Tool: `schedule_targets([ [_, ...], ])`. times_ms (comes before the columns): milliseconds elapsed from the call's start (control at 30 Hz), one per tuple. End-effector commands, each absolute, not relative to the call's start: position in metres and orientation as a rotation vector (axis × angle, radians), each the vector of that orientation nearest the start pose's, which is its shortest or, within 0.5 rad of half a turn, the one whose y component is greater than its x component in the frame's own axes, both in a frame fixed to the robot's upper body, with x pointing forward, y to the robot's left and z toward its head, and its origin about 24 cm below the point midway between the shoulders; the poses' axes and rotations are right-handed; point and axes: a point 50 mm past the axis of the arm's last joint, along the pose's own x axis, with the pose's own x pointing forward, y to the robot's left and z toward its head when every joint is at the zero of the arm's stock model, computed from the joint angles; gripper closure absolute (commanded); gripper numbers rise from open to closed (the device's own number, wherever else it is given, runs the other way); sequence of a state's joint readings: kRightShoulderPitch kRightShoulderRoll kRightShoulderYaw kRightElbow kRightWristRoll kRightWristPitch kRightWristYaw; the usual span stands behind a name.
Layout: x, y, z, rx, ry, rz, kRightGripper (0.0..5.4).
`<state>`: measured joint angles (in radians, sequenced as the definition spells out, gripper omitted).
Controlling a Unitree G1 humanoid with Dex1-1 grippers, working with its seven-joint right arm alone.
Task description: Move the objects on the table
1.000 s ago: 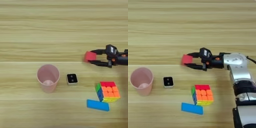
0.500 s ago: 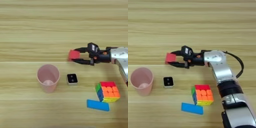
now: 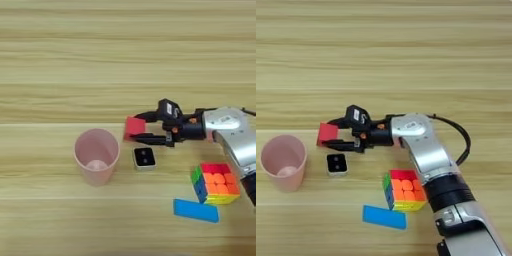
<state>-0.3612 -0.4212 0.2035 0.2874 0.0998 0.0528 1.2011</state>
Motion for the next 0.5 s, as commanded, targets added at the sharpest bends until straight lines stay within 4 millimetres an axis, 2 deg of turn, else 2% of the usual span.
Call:
schedule_targets([
  [33, 0.2994, -0.1423, 0.08, -0.356, 0.17, 1.27, 3.15],
  [467, 0.3006, -0.1363, 0.0706, -0.337, 0.213, 1.286, 3.15],
  [500, 0.2995, -0.1362, 0.0702, -0.337, 0.215, 1.295, 2.86],
])
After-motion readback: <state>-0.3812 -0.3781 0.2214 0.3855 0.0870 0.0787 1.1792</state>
